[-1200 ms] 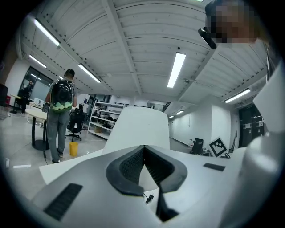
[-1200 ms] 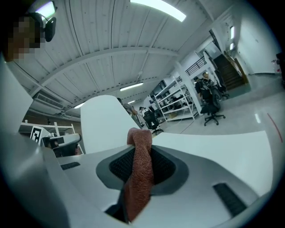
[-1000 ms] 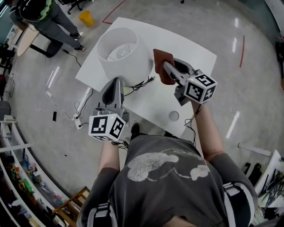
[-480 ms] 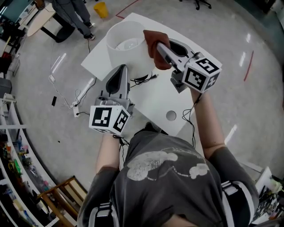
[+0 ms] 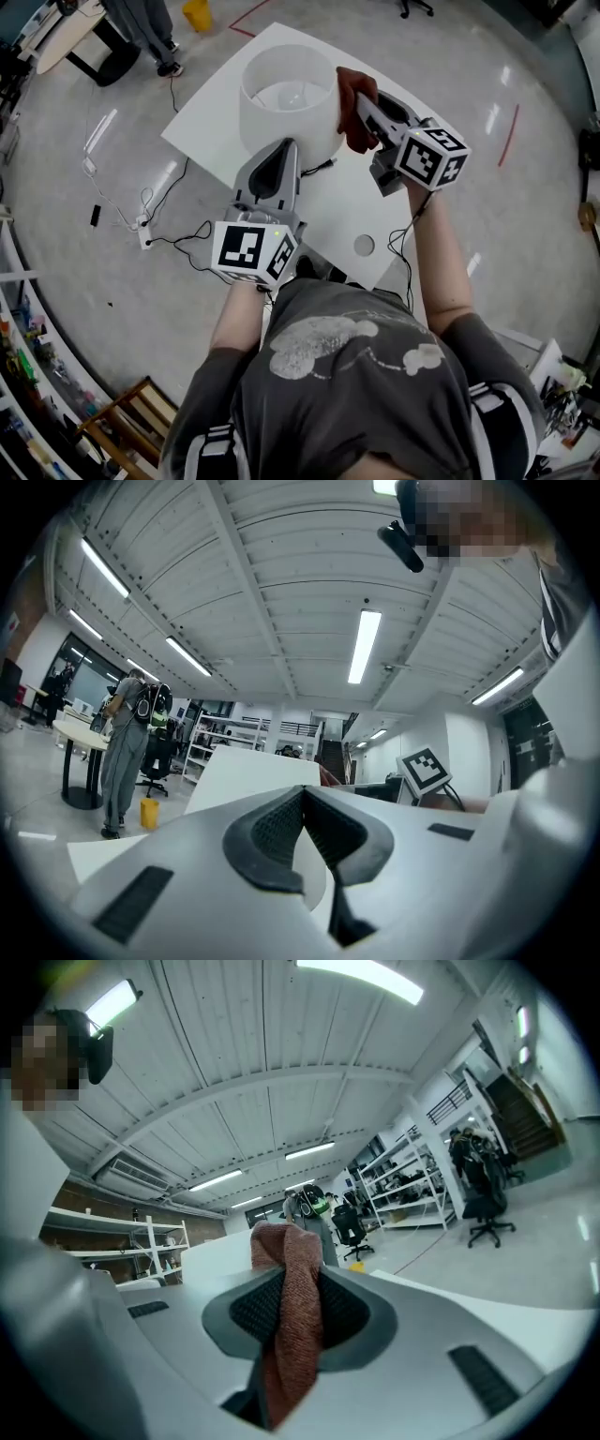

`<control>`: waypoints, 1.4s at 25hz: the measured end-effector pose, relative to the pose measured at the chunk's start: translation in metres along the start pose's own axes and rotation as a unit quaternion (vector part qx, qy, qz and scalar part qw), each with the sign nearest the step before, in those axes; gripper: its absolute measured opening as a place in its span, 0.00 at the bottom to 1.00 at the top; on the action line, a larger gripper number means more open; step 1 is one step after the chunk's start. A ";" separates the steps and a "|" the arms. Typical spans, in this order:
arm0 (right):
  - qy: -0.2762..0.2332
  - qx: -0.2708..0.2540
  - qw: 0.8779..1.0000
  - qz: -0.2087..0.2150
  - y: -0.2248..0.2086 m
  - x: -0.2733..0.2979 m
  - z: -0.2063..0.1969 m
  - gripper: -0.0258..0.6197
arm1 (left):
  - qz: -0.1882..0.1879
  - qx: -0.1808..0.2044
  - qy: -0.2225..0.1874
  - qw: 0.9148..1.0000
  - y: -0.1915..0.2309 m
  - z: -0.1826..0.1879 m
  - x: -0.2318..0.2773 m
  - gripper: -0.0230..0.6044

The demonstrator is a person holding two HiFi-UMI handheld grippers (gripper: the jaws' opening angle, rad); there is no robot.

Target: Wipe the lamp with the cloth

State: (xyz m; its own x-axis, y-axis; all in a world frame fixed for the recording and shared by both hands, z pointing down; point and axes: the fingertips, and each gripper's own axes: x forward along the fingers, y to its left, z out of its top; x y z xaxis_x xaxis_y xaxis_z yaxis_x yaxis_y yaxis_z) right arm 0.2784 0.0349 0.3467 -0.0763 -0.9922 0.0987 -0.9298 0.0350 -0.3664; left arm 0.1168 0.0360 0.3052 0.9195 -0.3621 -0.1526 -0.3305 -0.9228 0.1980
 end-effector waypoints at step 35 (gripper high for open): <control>0.068 0.055 0.985 0.150 -0.024 0.015 -0.021 0.17 | 0.188 0.034 -0.007 0.982 -0.018 -0.001 -0.009 0.05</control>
State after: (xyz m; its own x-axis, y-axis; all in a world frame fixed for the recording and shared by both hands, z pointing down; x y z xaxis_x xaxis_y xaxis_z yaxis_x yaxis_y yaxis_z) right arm 0.2920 0.0219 0.3769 -0.3964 -0.9136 0.0903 -0.8136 0.3040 -0.4956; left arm 0.1145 0.0559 0.3039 0.7271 -0.6799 -0.0952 -0.6596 -0.7302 0.1781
